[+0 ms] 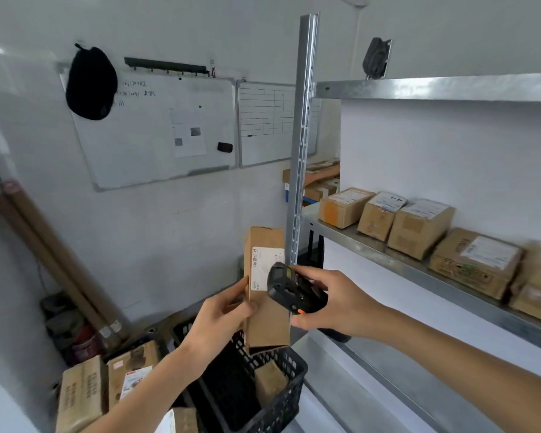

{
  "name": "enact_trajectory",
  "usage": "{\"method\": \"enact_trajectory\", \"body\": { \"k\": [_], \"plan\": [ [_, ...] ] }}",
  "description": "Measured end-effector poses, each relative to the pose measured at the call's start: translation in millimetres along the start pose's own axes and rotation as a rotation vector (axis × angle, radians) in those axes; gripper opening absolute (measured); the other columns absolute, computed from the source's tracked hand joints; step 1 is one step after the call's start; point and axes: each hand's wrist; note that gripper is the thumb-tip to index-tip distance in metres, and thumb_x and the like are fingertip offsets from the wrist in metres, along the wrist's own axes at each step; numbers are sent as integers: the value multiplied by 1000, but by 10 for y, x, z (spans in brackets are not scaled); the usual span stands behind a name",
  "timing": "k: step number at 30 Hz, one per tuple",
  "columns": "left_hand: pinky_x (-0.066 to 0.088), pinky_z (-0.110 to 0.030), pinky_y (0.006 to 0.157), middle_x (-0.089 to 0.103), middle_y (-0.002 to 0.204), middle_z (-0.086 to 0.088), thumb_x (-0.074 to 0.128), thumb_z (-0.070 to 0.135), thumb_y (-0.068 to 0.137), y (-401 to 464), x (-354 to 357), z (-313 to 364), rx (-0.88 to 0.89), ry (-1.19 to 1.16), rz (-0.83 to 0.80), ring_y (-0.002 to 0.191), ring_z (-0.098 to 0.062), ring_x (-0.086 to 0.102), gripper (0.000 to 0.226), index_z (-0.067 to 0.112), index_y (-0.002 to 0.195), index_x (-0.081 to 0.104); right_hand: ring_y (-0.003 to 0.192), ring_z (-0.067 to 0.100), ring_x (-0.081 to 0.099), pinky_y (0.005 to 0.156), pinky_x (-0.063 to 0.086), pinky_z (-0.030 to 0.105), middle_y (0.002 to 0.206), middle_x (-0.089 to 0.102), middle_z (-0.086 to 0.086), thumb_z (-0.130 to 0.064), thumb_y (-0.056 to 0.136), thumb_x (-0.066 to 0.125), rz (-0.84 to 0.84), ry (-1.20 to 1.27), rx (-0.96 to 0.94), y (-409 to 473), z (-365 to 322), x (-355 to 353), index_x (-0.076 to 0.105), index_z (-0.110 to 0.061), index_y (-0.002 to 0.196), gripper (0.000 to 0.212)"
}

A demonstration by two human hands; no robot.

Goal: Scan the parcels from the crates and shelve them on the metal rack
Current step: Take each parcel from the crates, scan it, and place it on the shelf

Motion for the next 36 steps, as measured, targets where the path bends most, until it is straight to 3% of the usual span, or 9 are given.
{"method": "enact_trajectory", "body": {
  "k": [6, 10, 14, 18, 21, 25, 31, 33, 36],
  "plan": [
    [61, -35, 88, 76, 113, 5, 87, 27, 73, -60, 185, 11, -10, -40, -13, 103, -16, 73, 66, 28, 133, 60, 116, 3, 63, 98, 53, 20, 124, 68, -21, -19, 80, 86, -30, -14, 3, -172, -69, -8, 57, -41, 140, 71],
    [61, -37, 88, 77, 110, 5, 92, 33, 64, -55, 249, -3, -37, -21, 2, 101, -16, 74, 73, 27, 130, 61, 116, 0, 62, 93, 49, 11, 126, 67, -23, -14, 80, 86, -19, -12, -21, -273, -78, -29, 55, -42, 142, 75],
    [60, -29, 84, 76, 108, 9, 92, 25, 70, -61, 290, 22, -15, 56, 25, 97, -8, 73, 64, 32, 127, 62, 118, -2, 60, 92, 48, 10, 129, 65, -25, -16, 78, 87, -26, -25, -17, -349, -59, -76, 55, -50, 137, 74],
    [59, -38, 93, 75, 114, 8, 94, 31, 69, -42, 307, 68, 23, 79, 15, 105, -13, 71, 69, 33, 130, 62, 117, -1, 60, 93, 49, 11, 127, 66, -21, -19, 78, 87, -16, -69, -15, -398, -81, -177, 59, -43, 136, 69],
    [60, -39, 91, 74, 115, 7, 92, 31, 72, -15, 310, 135, 19, 57, 33, 102, -14, 72, 68, 32, 132, 61, 113, 3, 62, 93, 51, 17, 120, 66, -17, -20, 76, 88, 32, -90, -29, -436, -70, -298, 63, -42, 132, 66],
    [62, -32, 81, 73, 113, 5, 84, 18, 81, 31, 339, 268, 28, 55, 47, 100, -16, 72, 57, 32, 131, 61, 106, 8, 60, 90, 53, 32, 111, 62, -14, -35, 70, 89, 70, -241, -40, -501, 10, -500, 61, -47, 128, 65],
    [61, -29, 77, 73, 111, 6, 79, 14, 86, 84, 508, 465, 61, 84, 74, 100, -15, 70, 53, 37, 129, 59, 96, 4, 59, 77, 52, 25, 103, 61, -16, -56, 74, 78, 69, -479, -30, -720, 81, -855, 48, -56, 131, 64],
    [62, -35, 81, 73, 111, 4, 78, 13, 87, 92, 593, 511, 63, 99, 73, 100, -16, 71, 54, 38, 130, 58, 95, 4, 58, 78, 53, 27, 105, 60, -17, -60, 78, 73, 48, -558, -10, -833, 70, -969, 45, -52, 133, 62],
    [60, -28, 73, 72, 115, 3, 77, 12, 88, 96, 732, 591, 63, 98, 64, 99, -16, 71, 54, 37, 132, 57, 105, 7, 57, 87, 54, 32, 122, 55, -14, -69, 83, 63, 2, -698, 45, -1012, 23, -1159, 37, -41, 144, 72]
  ]
}}
Point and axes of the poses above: each hand's wrist, its own y-axis towards the middle knuckle, its own x-axis out of the palm, z = x × y
